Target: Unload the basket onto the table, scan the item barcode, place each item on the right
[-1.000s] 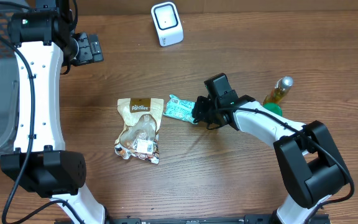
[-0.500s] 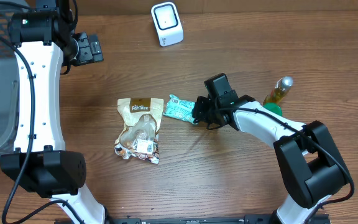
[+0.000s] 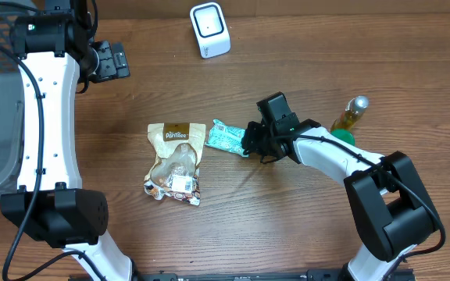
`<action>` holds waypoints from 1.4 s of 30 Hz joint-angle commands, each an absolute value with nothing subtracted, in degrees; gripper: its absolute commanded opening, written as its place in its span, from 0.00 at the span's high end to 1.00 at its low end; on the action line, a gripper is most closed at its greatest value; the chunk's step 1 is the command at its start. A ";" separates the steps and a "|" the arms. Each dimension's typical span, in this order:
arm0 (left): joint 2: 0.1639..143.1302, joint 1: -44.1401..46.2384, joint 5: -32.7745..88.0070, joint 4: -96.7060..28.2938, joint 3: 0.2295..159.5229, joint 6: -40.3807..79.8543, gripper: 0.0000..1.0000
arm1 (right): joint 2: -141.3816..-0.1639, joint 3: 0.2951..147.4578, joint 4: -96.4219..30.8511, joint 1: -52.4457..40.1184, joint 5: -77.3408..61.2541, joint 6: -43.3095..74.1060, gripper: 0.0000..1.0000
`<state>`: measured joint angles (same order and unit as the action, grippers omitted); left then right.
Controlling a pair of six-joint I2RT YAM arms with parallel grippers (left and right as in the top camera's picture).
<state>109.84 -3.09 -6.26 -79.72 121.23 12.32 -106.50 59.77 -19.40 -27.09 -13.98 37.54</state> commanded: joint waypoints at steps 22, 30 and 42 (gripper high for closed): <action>108.97 -2.87 -6.37 -79.66 121.93 12.91 0.00 | -86.48 59.22 -27.88 -25.36 -24.62 19.86 0.96; 108.97 -2.87 -6.37 -79.66 121.93 12.88 0.01 | -74.24 59.22 -36.67 -23.90 -28.42 13.47 0.96; 108.97 -2.70 -6.37 -79.66 121.93 12.91 0.01 | -67.44 59.22 -52.77 -23.38 -29.28 5.45 0.96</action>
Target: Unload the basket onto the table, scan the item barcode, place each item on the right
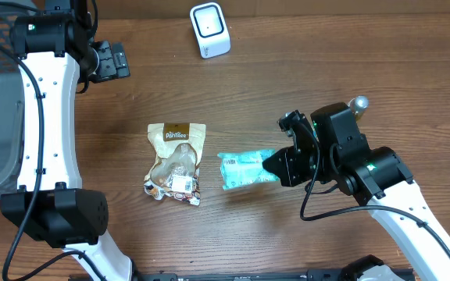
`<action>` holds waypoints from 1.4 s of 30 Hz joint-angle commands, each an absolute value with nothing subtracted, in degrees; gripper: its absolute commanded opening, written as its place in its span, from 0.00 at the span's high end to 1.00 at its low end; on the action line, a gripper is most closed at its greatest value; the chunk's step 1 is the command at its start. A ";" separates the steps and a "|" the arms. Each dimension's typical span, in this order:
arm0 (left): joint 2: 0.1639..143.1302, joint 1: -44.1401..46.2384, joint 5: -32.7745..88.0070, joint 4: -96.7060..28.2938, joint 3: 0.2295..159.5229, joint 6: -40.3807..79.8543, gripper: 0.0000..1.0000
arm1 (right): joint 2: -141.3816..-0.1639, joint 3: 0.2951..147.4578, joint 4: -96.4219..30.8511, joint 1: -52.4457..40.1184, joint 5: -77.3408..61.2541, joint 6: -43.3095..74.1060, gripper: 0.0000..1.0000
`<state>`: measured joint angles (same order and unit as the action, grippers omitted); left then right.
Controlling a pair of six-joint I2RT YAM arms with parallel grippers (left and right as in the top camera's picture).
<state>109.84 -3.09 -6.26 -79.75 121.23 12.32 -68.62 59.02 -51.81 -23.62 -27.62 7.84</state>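
Observation:
A small teal and white packet [246,169] hangs above the table right of centre, with my right gripper [273,165] shut on its right end. A white barcode scanner [209,30] stands at the back of the table, its window facing up. A tan and clear snack pouch [176,162] lies flat at the centre left, with a white barcode label near its lower end. My left gripper [113,61] rests at the far left back, away from the items; its jaws look closed and empty, though I cannot tell for sure.
A green-capped bottle [355,109] with yellow liquid stands at the right, partly hidden behind my right arm. A grey mesh basket sits at the left edge. The wooden table [287,70] spans the view.
My right gripper, which lay low at the packet's right end on the table, now holds the packet raised and shifted toward the front. The left arm has not moved.

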 commanded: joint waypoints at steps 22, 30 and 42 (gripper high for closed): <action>108.97 -2.66 -6.37 -79.66 121.93 12.91 0.00 | -67.46 59.22 -51.33 -23.38 -31.88 5.50 0.96; 108.97 -2.66 -6.37 -79.66 121.93 12.88 0.00 | -67.46 59.22 -51.31 -23.38 -31.83 5.50 0.96; 108.97 -2.61 -6.37 -79.66 121.93 12.88 0.00 | -67.46 59.22 -51.31 -23.38 -31.81 5.50 0.96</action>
